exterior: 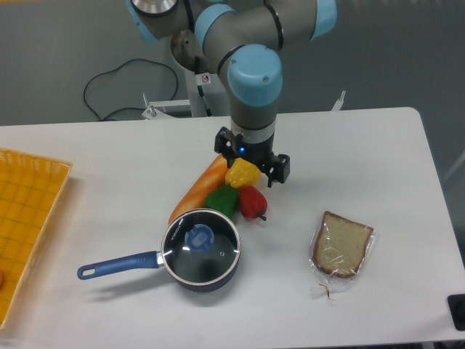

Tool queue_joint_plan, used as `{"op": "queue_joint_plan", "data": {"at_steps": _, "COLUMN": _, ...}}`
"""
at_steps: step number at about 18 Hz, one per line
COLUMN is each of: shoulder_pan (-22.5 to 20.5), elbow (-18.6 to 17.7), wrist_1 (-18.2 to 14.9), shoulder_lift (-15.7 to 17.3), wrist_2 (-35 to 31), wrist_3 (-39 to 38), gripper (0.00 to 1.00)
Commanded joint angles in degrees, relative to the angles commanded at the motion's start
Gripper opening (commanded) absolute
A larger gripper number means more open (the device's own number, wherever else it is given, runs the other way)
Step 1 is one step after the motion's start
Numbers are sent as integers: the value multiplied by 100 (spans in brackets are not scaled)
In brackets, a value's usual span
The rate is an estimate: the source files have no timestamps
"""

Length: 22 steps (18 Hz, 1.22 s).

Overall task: Open the lid
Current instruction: 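Move the gripper over the saucepan and lower it toward the blue lid knob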

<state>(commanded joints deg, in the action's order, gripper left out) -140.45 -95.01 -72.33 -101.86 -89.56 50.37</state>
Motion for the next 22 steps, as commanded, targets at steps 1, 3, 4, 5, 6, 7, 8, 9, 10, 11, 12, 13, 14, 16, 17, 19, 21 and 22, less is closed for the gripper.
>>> {"op": "queue_joint_plan", "data": {"at_steps": 1, "shoulder_pan": 105, "elbow": 53, "wrist_1": -9, "shoulder_lift": -61, "wrist_2": -35, "wrist_3": -132, "gripper": 100}}
{"op": "queue_joint_plan", "data": {"at_steps": 3, "shoulder_pan": 202, "elbow": 228, "wrist_1": -44, "shoulder_lift": -193, "wrist_2": -53, "wrist_3": -378, "gripper": 100}}
{"op": "queue_joint_plan", "data": {"at_steps": 4, "shoulder_pan": 211, "elbow": 290, "wrist_1": -53, "shoulder_lift": -255, "wrist_2": -53, "wrist_3": -475, "gripper": 100}}
{"op": "queue_joint_plan", "data": {"at_steps": 5, "shoulder_pan": 263, "elbow": 343, "wrist_1": -53, "shoulder_lift": -281, "wrist_2": -53, "wrist_3": -563, "gripper": 100}}
{"op": "queue_joint_plan", "data": {"at_steps": 6, "shoulder_pan": 316, "elbow": 369, "wrist_1": -53, "shoulder_lift": -299, "wrist_2": -62, "wrist_3": -642, "gripper": 100}}
{"op": "queue_joint_plan", "data": {"at_steps": 7, "shoulder_pan": 334, "elbow": 396, "wrist_1": -53, "shoulder_lift": -325, "wrist_2": -53, "wrist_3": -695, "gripper": 100}}
{"op": "queue_joint_plan", "data": {"at_steps": 8, "shoulder_pan": 343, "elbow": 431, "wrist_1": -53, "shoulder_lift": -378, "wrist_2": -53, "wrist_3": -739, "gripper": 100}}
{"op": "queue_joint_plan", "data": {"at_steps": 9, "shoulder_pan": 369, "elbow": 492, "wrist_1": -70, "shoulder_lift": -448, "wrist_2": -53, "wrist_3": -844, "gripper": 100}}
{"op": "queue_joint_plan", "data": {"at_steps": 10, "shoulder_pan": 439, "elbow": 588, "wrist_1": -123, "shoulder_lift": -518, "wrist_2": -53, "wrist_3": -958, "gripper": 100}}
{"op": "queue_joint_plan", "data": {"at_steps": 11, "shoulder_pan": 501, "elbow": 694, "wrist_1": -193, "shoulder_lift": -589, "wrist_2": -53, "wrist_3": -1055, "gripper": 100}}
{"op": "queue_joint_plan", "data": {"at_steps": 12, "shoulder_pan": 519, "elbow": 790, "wrist_1": -263, "shoulder_lift": -668, "wrist_2": -53, "wrist_3": -1134, "gripper": 100}}
{"op": "queue_joint_plan", "data": {"at_steps": 13, "shoulder_pan": 536, "elbow": 844, "wrist_1": -281, "shoulder_lift": -729, "wrist_2": -53, "wrist_3": -1213, "gripper": 100}}
{"op": "queue_joint_plan", "data": {"at_steps": 14, "shoulder_pan": 589, "elbow": 870, "wrist_1": -281, "shoulder_lift": -765, "wrist_2": -35, "wrist_3": -1266, "gripper": 100}}
{"op": "queue_joint_plan", "data": {"at_steps": 16, "shoulder_pan": 642, "elbow": 879, "wrist_1": -255, "shoulder_lift": -818, "wrist_2": -35, "wrist_3": -1372, "gripper": 100}}
{"op": "queue_joint_plan", "data": {"at_steps": 17, "shoulder_pan": 651, "elbow": 879, "wrist_1": -255, "shoulder_lift": -844, "wrist_2": 0, "wrist_3": -1459, "gripper": 100}}
{"op": "queue_joint_plan", "data": {"at_steps": 19, "shoulder_pan": 712, "elbow": 888, "wrist_1": -246, "shoulder_lift": -879, "wrist_2": 17, "wrist_3": -1591, "gripper": 100}}
{"op": "queue_joint_plan", "data": {"at_steps": 21, "shoulder_pan": 739, "elbow": 923, "wrist_1": -246, "shoulder_lift": -923, "wrist_2": 26, "wrist_3": -1636, "gripper": 100}}
{"op": "queue_joint_plan", "data": {"at_steps": 22, "shoulder_pan": 765, "elbow": 941, "wrist_1": -237, "shoulder_lift": -967, "wrist_2": 61, "wrist_3": -1636, "gripper": 100}}
